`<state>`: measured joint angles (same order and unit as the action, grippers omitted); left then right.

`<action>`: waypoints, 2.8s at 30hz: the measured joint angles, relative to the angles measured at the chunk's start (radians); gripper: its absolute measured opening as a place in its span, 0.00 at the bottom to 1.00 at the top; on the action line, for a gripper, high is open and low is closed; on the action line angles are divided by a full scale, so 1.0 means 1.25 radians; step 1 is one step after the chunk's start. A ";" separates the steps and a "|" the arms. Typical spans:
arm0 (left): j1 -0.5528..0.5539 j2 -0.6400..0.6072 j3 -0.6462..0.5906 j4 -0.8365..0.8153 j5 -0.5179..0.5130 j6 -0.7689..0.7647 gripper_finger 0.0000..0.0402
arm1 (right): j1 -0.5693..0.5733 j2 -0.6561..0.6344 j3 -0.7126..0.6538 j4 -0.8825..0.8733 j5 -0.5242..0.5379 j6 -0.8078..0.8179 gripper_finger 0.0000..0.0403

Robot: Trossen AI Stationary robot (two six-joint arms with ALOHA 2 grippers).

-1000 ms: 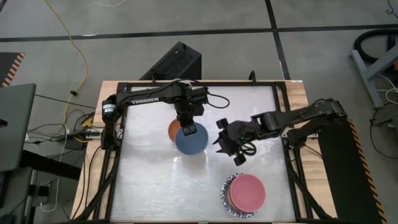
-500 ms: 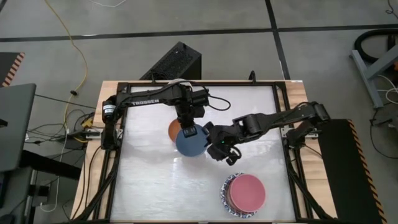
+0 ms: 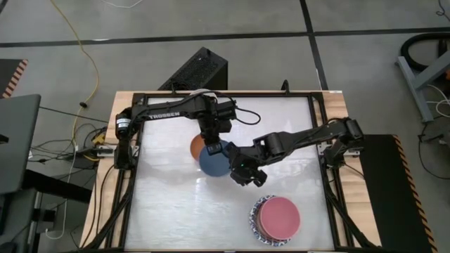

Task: Nest bowls inside each other
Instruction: Stack the blue bowl on top of the other pink bowl

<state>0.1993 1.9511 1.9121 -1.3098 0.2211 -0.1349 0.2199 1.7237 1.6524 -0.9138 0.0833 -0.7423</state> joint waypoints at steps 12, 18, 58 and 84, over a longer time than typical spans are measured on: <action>-0.021 0.000 -0.001 0.001 -0.023 0.021 0.00 | -0.006 0.025 0.000 -0.009 0.031 -0.031 0.22; -0.041 0.000 -0.001 -0.003 -0.090 0.067 0.00 | 0.011 0.051 0.000 -0.010 0.081 -0.076 0.15; -0.006 -0.062 0.002 -0.013 -0.053 0.259 0.52 | 0.022 0.052 0.000 -0.068 0.095 0.083 0.03; 0.067 -0.382 0.003 -0.017 -0.106 0.212 0.52 | -0.045 -0.203 -0.001 -0.327 0.125 0.489 0.03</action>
<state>0.2832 1.4740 1.9156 -1.3312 0.0890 0.1296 0.1632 1.4705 1.6512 -1.3228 0.2397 -0.1315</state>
